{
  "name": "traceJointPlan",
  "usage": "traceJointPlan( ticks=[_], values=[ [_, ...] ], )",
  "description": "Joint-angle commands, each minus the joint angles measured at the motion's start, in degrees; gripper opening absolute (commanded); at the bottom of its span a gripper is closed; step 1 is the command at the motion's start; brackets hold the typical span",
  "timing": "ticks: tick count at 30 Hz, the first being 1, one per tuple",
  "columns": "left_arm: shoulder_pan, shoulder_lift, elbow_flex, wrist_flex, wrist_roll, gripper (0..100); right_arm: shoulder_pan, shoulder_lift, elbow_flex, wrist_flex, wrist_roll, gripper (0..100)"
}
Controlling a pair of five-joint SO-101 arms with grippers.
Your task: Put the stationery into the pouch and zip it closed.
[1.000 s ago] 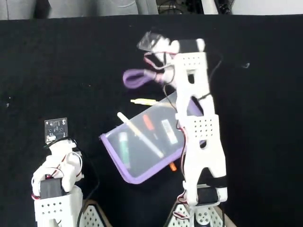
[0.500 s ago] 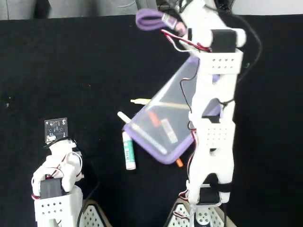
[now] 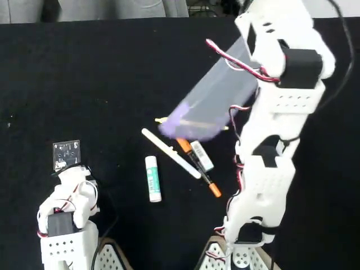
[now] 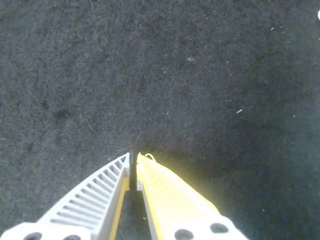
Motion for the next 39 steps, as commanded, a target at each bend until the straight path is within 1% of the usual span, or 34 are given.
traceJointPlan(
  ticks=[1,6,9,11,14,17,22,25,29,31,34,37,39],
  values=[
    [-0.5,-0.3,1.4,0.3,-0.1,3,1.4,-3.2,0.7,-7.7,-0.5,1.1],
    [-0.5,-0.3,1.4,0.3,-0.1,3,1.4,-3.1,7.2,-14.8,-1.1,1.1],
    [-0.5,-0.3,1.4,0.3,-0.1,3,1.5,-3.1,11.3,-18.6,-5.8,1.1],
    [-0.5,-0.3,1.4,0.3,-0.1,3,1.6,-3.1,13.0,-19.4,-7.8,1.1],
    [-0.5,-0.3,1.4,0.3,-0.1,3,1.6,-3.2,13.7,-17.6,-6.9,1.1],
    [-0.5,-0.3,1.4,0.3,-0.1,3,3.1,-3.4,13.7,-16.1,-4.8,1.1],
    [-0.5,-0.3,1.4,0.3,-0.1,3,5.1,-3.5,13.7,-18.7,-4.8,1.1],
    [-0.5,-0.3,1.4,0.3,-0.1,3,4.2,-3.4,13.7,-20.4,-4.9,1.1],
    [-0.5,-0.3,1.4,0.3,-0.1,3,0.8,-3.1,14.1,-22.5,-5.2,1.1],
    [-0.5,-0.3,1.4,0.3,-0.1,3,-1.0,-3.1,14.2,-23.9,-7.8,1.1],
    [-0.5,-0.3,1.4,0.3,-0.1,3,-3.0,-3.0,14.2,-26.6,-13.8,1.1],
    [-0.5,-0.3,1.4,0.3,-0.1,3,-4.0,-2.9,14.5,-29.0,-18.7,1.1],
    [-0.5,-0.3,1.4,0.3,-0.1,3,-4.2,-2.3,16.3,-31.5,-20.7,1.1]
  ],
)
